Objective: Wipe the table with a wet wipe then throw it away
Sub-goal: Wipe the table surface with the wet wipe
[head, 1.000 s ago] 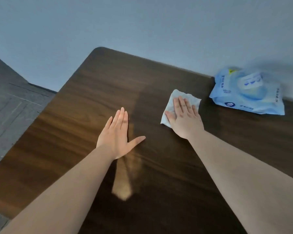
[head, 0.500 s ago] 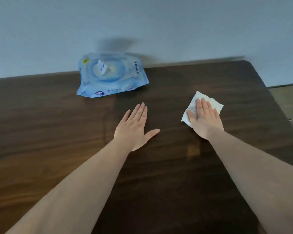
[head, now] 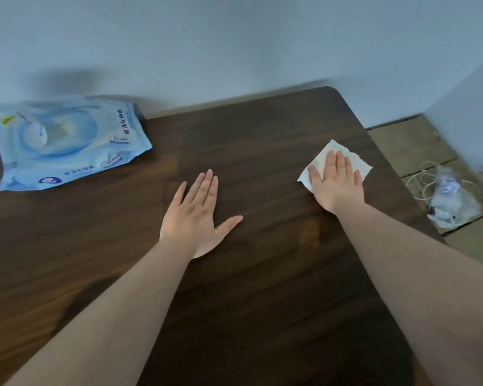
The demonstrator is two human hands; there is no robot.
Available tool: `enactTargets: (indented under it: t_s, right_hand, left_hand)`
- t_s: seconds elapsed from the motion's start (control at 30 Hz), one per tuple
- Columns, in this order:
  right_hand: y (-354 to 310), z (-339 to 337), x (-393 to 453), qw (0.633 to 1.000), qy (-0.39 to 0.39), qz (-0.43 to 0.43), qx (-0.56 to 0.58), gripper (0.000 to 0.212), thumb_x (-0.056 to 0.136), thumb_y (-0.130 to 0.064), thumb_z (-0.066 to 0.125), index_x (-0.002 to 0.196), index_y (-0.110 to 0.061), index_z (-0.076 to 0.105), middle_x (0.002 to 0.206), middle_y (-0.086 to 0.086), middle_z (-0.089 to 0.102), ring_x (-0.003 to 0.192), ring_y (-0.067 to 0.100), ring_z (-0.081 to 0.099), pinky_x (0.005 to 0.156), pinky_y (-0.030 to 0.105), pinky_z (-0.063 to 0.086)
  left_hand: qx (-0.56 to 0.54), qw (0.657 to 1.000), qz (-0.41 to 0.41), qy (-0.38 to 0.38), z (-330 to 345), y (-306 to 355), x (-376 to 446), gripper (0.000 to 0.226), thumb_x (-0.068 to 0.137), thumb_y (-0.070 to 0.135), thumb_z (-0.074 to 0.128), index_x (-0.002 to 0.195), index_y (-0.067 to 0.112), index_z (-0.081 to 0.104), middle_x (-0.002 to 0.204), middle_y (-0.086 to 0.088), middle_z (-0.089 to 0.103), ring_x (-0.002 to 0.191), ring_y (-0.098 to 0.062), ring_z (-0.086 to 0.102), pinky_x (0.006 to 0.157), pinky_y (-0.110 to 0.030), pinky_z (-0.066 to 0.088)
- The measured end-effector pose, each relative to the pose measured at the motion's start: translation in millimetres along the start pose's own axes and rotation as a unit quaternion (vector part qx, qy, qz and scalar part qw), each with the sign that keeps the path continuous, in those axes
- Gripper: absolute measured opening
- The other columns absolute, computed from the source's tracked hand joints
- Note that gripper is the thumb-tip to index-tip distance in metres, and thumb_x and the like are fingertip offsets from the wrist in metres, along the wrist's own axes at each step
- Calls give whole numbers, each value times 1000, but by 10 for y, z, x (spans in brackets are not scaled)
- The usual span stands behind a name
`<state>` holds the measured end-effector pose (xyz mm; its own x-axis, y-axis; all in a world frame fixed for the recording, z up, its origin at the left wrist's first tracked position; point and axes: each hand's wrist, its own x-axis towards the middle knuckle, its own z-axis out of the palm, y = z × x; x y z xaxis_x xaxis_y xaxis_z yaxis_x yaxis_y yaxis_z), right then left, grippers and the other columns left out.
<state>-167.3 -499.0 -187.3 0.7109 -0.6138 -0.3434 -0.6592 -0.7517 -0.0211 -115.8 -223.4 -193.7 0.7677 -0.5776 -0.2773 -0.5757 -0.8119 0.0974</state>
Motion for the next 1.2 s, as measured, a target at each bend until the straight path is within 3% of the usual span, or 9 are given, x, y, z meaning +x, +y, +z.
enactTargets:
  t_s: [0.1,0.23,0.5,0.73,1.0,1.1,1.2]
  right_hand:
    - [-104,6,-84,1000,-4,-2,-9,70,95,-57,7,149,-17,-11,160,5,-12,147,22,-11,118,44,-5]
    - [-699,104,-339,994,-17,-99,-29,68,96,-54,7,149,-16,-12,160,5,-13,147,20,-13,118,44,-7]
    - [-2695,606,-1378,930,-59,-357,-66,68,95,-55,7,149,-18,-14,160,3,-15,146,20,-17,118,46,-8]
    - [-4411,1071,-2489,856,-71,-503,-96,65,97,-51,8,150,-17,-11,160,0,-13,146,17,-16,117,41,-11]
    - [-5976,1559,-3575,768,-51,-631,-94,65,98,-50,15,151,-17,-2,161,1,-4,147,19,-7,118,44,-7]
    - [-6366,1646,-3746,757,-49,-640,-122,65,98,-51,12,151,-18,-5,161,1,-7,147,20,-9,118,45,-8]
    - [-6495,1696,-3815,748,-36,-648,-136,66,97,-52,12,151,-18,-5,161,2,-7,147,21,-8,118,45,-7]
  left_hand:
    - [-15,1000,10,-1,-2,-15,-28,92,79,78,0,145,17,-19,157,2,-21,142,-11,-20,118,-37,-7]
    - [-30,999,-4,-30,7,-257,-285,95,78,78,6,145,16,-19,156,2,-23,142,-11,-21,118,-35,-9]
    - [-64,976,-209,-1,147,-1794,-1796,106,72,83,10,148,11,-9,158,-4,-13,145,-16,-10,116,-35,-2]
    - [-98,907,-410,-1,490,-3046,-3472,118,64,91,7,148,9,-8,159,-5,-12,145,-15,-11,119,-39,3]
    - [-108,906,-405,63,714,-3259,-3755,115,59,92,-9,145,16,-15,152,3,-22,144,-14,-15,118,-36,-6]
    - [-131,906,-398,63,717,-3281,-3791,119,52,90,-18,145,17,-16,156,1,-20,143,-14,-19,119,-38,-6]
    - [-145,904,-395,68,719,-3289,-3810,120,53,90,-15,148,17,-13,155,3,-21,143,-13,-19,119,-38,-7]
